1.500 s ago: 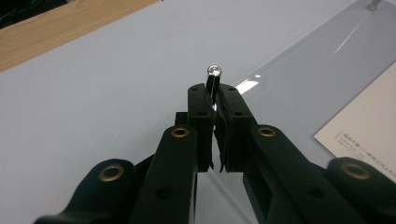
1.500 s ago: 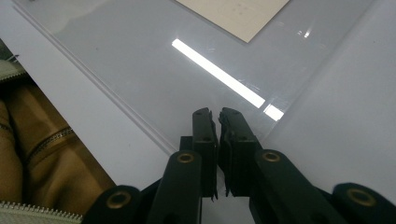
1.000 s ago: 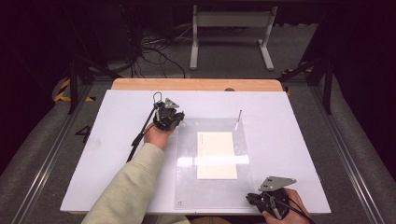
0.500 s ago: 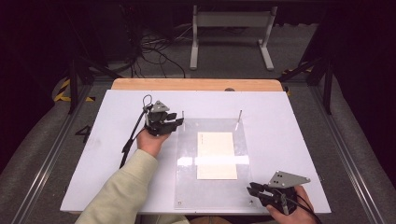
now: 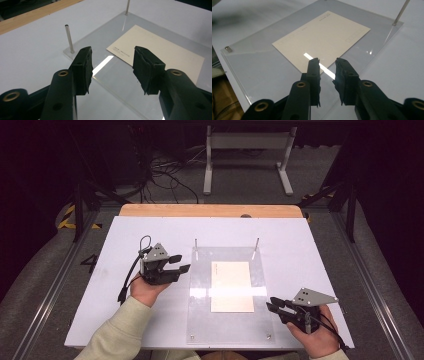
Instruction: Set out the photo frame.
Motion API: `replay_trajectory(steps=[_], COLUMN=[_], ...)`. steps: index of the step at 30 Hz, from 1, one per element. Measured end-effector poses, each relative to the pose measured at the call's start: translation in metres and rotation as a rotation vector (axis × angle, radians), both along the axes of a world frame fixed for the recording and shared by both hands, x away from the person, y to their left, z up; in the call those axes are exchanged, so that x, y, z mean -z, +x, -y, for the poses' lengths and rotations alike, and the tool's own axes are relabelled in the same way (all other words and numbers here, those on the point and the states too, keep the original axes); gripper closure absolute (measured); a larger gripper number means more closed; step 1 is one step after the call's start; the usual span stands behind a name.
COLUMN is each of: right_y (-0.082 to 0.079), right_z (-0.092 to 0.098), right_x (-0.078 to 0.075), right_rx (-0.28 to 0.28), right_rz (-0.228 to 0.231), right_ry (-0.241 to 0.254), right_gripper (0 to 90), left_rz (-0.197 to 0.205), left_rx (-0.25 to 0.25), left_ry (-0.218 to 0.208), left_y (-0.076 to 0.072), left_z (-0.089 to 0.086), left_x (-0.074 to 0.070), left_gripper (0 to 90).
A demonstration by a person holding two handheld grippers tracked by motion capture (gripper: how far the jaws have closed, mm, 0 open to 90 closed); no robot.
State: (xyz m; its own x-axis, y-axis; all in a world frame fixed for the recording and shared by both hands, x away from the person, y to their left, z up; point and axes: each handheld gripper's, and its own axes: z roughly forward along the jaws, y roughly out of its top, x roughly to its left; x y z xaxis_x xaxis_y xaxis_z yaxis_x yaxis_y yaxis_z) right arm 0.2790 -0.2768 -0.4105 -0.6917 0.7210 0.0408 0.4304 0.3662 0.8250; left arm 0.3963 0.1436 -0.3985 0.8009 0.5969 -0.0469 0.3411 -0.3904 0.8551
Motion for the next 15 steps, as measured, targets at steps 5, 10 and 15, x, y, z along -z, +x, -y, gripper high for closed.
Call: replay_trajectory(steps=[5,10,15], right_y=[0.012,0.033,0.071], right_z=[-0.007,-0.013,-0.017], right_x=[-0.010,-0.020,-0.030], right_rx=[0.005,0.013,0.069], right_rz=[0.020,0.038,0.012], right_ry=[-0.003,-0.015,-0.035], right_gripper=[77.3,76.2,77.0], left_rz=[-0.004,-0.009,-0.024], left_rx=[0.004,-0.005,-0.021], left_ry=[0.005,-0.004,-0.005], left_y=[-0.012,-0.019,-0.028], left_z=[-0.009,-0.017,-0.027], left_x=[0.004,0.006,0.012], left_gripper=[47.7,46.8,45.1])
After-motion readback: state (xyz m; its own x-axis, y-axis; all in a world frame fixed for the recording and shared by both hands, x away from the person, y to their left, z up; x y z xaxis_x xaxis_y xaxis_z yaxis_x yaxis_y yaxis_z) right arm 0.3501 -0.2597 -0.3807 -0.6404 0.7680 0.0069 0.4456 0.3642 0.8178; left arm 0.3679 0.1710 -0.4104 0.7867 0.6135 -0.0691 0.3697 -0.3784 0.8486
